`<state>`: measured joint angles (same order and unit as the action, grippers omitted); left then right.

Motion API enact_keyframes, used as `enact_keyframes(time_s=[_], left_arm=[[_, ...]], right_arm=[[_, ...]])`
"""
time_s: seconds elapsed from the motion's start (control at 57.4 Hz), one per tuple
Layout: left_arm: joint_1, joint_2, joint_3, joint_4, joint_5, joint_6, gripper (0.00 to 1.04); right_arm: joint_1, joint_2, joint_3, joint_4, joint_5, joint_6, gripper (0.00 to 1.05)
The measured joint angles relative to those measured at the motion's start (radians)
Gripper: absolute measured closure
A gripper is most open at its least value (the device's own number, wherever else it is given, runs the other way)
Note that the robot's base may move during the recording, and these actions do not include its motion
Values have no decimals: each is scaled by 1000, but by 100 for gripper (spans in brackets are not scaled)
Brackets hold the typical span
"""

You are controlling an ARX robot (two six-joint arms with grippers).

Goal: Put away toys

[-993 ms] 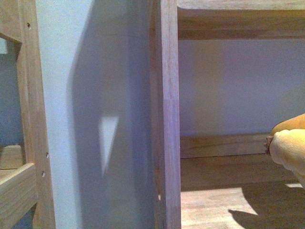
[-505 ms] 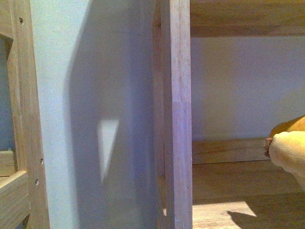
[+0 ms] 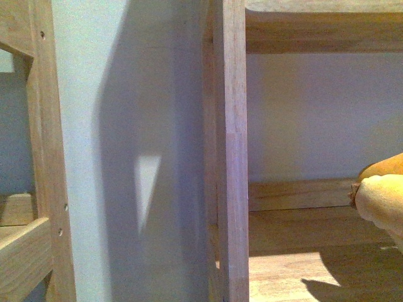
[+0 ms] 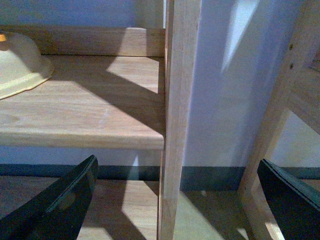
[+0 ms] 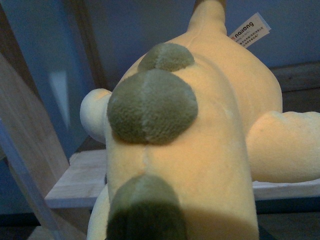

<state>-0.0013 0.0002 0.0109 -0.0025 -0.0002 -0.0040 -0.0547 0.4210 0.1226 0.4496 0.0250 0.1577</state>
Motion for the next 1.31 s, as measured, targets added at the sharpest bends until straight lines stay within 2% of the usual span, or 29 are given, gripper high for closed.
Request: enact_keyframes(time_s=[0.453, 0.488, 0.575, 0.645, 0.836, 1.132, 1.219, 1.306], left_arm=[[0, 0, 0, 0, 0, 0, 6], [0, 0, 0, 0, 0, 0, 6], [0, 0, 0, 0, 0, 0, 6], [0, 0, 0, 0, 0, 0, 6], [0, 0, 0, 0, 0, 0, 6], [0, 0, 0, 0, 0, 0, 6], [0, 0, 0, 0, 0, 0, 6], [0, 0, 0, 0, 0, 0, 6]], right_arm=[[-1, -3, 0, -2, -10, 0, 88], [-13, -3, 6, -27, -53, -20, 88], [-79, -10, 73, -215, -309, -122, 88], [-68, -31, 129, -263, -351, -154, 88], [68, -82, 298, -357, -204, -174, 88], [396, 12, 460, -343, -13, -241, 88], [433, 43, 503, -343, -5, -263, 88], [425, 74, 557, -346, -18, -274, 88]])
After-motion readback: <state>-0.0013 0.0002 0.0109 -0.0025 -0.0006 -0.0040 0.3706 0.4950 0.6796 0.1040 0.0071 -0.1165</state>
